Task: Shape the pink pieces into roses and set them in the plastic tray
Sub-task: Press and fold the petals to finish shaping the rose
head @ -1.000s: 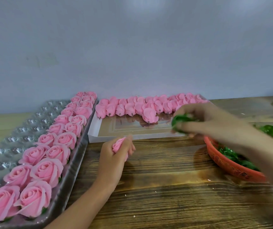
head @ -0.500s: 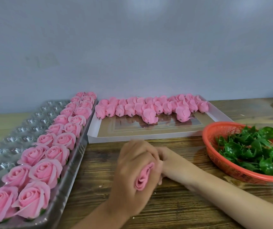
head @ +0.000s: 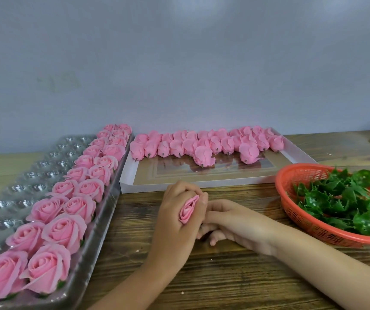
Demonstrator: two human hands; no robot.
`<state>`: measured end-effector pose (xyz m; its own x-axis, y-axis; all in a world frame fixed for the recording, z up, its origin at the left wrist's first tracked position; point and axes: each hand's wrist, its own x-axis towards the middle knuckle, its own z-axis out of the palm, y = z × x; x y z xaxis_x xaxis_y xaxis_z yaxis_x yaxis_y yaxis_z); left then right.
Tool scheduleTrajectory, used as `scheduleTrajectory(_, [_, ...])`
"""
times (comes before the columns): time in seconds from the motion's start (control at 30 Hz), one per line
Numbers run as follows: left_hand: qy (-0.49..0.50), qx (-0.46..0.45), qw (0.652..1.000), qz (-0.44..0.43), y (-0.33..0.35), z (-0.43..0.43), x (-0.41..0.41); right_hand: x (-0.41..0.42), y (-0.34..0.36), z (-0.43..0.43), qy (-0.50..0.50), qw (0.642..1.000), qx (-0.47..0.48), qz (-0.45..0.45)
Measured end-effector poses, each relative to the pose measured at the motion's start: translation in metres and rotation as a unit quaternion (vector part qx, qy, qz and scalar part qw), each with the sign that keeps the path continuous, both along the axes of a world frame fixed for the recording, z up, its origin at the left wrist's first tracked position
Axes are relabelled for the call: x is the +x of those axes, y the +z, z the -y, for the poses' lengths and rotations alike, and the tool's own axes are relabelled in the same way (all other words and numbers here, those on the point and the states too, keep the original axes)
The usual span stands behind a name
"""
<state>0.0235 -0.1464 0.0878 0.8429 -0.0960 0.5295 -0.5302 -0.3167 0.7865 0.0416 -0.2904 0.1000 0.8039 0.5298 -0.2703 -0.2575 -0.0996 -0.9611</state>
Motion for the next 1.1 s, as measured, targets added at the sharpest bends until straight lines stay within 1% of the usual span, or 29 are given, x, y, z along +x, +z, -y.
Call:
scheduleTrajectory(0.13, [0.003, -0.05, 0.997, -0.063, -0.003, -0.005, 0.006, 0.003, 0.0, 0.002, -0.006, 0.997, 0.033, -0.063])
scheduleTrajectory(0.27, [-0.019, -0.081, 0.994, -0.072, -0.001, -0.009, 0.01, 0.003, 0.002, 0.003, -0.014, 0.994, 0.063, -0.092])
scheduleTrajectory(0.37, [-0.022, -0.083, 0.994, -0.075, -0.002, -0.01, 0.012, 0.003, 0.001, 0.003, -0.021, 0.992, 0.073, -0.103])
scheduleTrajectory(0.57, [-0.025, -0.098, 0.991, -0.082, -0.005, -0.013, 0.017, 0.002, 0.0, 0.002, -0.022, 0.991, 0.083, -0.106])
scheduleTrajectory(0.67, [-0.04, -0.12, 0.986, -0.109, -0.004, -0.013, 0.016, 0.002, 0.0, 0.001, -0.019, 0.992, 0.072, -0.099])
scheduleTrajectory(0.8, [-0.057, -0.119, 0.985, -0.112, -0.005, -0.014, 0.017, 0.001, 0.001, 0.001, -0.015, 0.993, 0.071, -0.095])
scheduleTrajectory(0.97, [-0.082, -0.148, 0.978, -0.125, -0.005, -0.015, 0.018, 0.001, 0.0, 0.001, -0.018, 0.994, 0.063, -0.087])
scheduleTrajectory(1.1, [-0.077, -0.135, 0.98, -0.124, -0.005, -0.016, 0.018, 0.001, 0.001, 0.0, -0.017, 0.994, 0.062, -0.087])
